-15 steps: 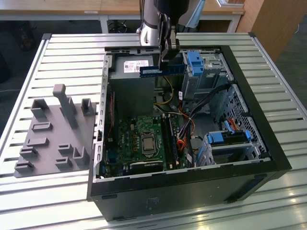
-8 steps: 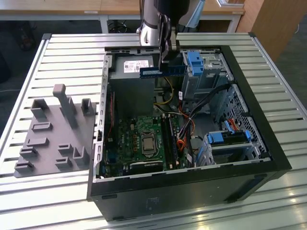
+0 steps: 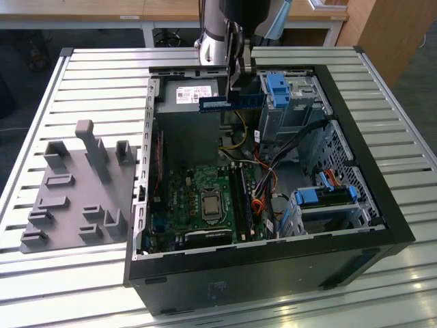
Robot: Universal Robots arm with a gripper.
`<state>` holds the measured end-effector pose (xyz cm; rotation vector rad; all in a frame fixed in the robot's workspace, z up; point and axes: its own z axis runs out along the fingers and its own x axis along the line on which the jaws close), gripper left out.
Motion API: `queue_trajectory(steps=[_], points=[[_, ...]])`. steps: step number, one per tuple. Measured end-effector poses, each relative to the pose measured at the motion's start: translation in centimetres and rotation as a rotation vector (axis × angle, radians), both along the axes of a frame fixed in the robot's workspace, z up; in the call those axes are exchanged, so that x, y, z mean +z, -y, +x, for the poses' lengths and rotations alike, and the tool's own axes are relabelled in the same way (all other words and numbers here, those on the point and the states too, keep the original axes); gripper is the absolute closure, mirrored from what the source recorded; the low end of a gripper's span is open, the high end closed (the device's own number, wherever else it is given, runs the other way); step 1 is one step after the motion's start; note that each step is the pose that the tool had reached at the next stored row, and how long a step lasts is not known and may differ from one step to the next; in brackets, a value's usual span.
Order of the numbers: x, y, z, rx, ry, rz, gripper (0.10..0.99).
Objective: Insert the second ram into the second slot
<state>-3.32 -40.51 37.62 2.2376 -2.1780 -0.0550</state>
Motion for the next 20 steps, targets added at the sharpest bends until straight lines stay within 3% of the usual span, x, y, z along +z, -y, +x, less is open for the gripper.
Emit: queue_trajectory(steps=[20], points=[[0.00,0.15,0.00,-0.014,0.0000,0.000,0.973]])
